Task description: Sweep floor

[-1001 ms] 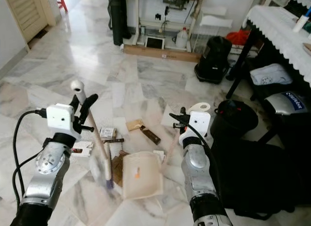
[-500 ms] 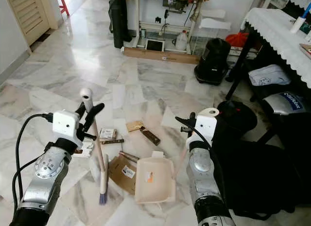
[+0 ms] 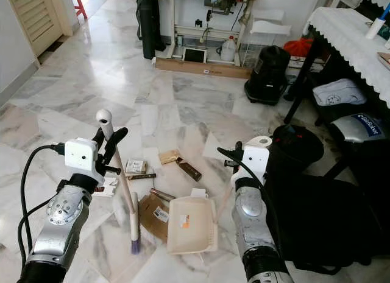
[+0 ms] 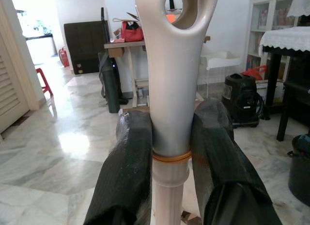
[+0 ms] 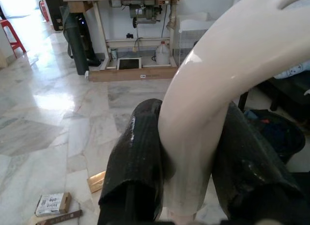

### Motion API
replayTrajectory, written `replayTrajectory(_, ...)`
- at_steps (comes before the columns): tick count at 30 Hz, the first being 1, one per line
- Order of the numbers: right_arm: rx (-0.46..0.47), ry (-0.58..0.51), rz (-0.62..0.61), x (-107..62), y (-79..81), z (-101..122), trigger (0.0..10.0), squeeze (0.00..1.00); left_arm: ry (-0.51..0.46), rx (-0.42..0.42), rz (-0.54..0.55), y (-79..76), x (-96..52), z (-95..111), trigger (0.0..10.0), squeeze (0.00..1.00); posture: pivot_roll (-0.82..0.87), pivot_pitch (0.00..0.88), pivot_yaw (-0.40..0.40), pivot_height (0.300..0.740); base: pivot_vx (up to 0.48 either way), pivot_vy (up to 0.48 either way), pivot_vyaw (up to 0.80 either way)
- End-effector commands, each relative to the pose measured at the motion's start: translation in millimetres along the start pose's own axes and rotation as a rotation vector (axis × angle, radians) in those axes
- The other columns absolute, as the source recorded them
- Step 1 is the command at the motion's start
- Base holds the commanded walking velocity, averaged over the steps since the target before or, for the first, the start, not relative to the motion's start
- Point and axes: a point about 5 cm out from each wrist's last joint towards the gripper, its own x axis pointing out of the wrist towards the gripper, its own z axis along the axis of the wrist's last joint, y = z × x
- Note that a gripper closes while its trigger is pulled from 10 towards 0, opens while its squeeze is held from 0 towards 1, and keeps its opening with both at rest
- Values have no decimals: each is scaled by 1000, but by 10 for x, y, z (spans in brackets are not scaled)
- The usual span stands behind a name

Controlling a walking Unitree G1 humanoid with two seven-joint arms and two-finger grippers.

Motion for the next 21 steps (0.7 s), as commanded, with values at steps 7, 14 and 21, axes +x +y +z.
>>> replayTrajectory(7,-3,-65,12,51,14,130,10000,0,-57,18,22,39,55,117,10000,0,90,64,-79,740,0,0,0)
replayTrajectory(14,-9,-68,17,53,19,135,10000,0,-54,18,24,31,61,105,10000,0,86,71,-80,740,156,0,0)
replayTrajectory(21,-8,-69,13,57,18,138,10000,0,-57,13,18,10,73,113,10000,0,85,75,-79,740,310,0,0)
